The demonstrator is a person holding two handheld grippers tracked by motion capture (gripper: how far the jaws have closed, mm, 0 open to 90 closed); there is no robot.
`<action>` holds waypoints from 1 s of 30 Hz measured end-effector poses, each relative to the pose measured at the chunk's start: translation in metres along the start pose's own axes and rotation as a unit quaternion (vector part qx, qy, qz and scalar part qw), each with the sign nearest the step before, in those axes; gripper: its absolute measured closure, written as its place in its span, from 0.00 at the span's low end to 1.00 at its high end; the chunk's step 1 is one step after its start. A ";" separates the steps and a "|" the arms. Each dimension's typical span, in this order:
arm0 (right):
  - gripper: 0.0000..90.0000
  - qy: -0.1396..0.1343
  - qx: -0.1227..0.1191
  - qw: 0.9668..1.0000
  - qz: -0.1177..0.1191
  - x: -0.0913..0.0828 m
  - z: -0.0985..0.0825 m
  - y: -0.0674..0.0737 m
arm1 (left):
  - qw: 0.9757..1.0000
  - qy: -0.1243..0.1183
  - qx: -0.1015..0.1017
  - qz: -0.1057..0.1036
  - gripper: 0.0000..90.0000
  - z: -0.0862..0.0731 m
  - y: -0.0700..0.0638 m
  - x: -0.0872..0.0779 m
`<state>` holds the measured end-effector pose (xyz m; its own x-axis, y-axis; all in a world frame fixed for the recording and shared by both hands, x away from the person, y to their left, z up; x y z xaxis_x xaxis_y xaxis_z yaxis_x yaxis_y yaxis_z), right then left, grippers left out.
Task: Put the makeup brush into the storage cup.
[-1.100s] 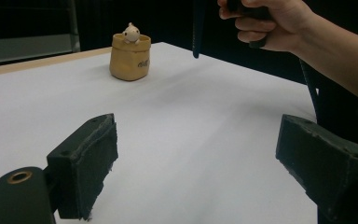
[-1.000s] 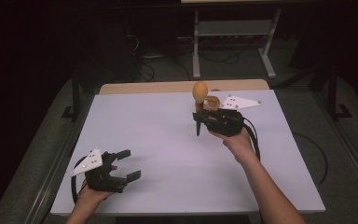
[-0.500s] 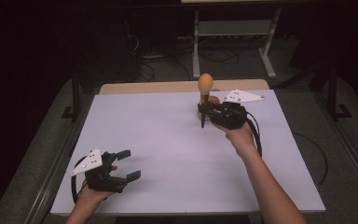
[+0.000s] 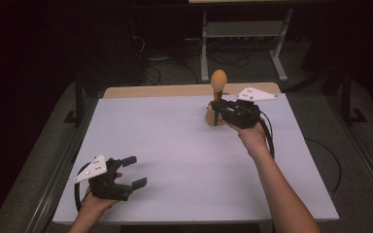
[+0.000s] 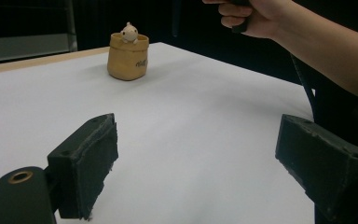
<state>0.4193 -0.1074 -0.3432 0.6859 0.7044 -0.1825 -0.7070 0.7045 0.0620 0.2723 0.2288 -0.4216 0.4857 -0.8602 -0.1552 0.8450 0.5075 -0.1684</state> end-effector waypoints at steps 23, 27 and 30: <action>0.81 -0.012 0.002 0.997 -0.071 0.015 0.003 -0.030 | 1.000 -0.001 -0.003 0.000 0.14 0.000 0.000 0.000; 0.81 -0.014 0.005 0.997 -0.077 0.016 0.002 -0.034 | 1.000 -0.001 -0.003 -0.001 0.14 0.000 0.000 0.000; 0.81 -0.013 0.001 0.996 -0.088 0.020 0.002 -0.041 | 1.000 0.000 -0.005 -0.002 0.14 -0.001 -0.001 0.001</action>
<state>0.4623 -0.1225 -0.3478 0.8033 0.5720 -0.1660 -0.5753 0.8173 0.0327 0.2717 0.2280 -0.4224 0.4828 -0.8620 -0.1541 0.8446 0.5049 -0.1782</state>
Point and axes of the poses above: each handheld gripper's, and its own axes: x roughly forward along the jaws, z roughly out of its top, y roughly to its left, the point moved 5 cm from there along x, roughly forward along the jaws, and after that the axes turned 4 degrees about -y, right-handed, at the moved point
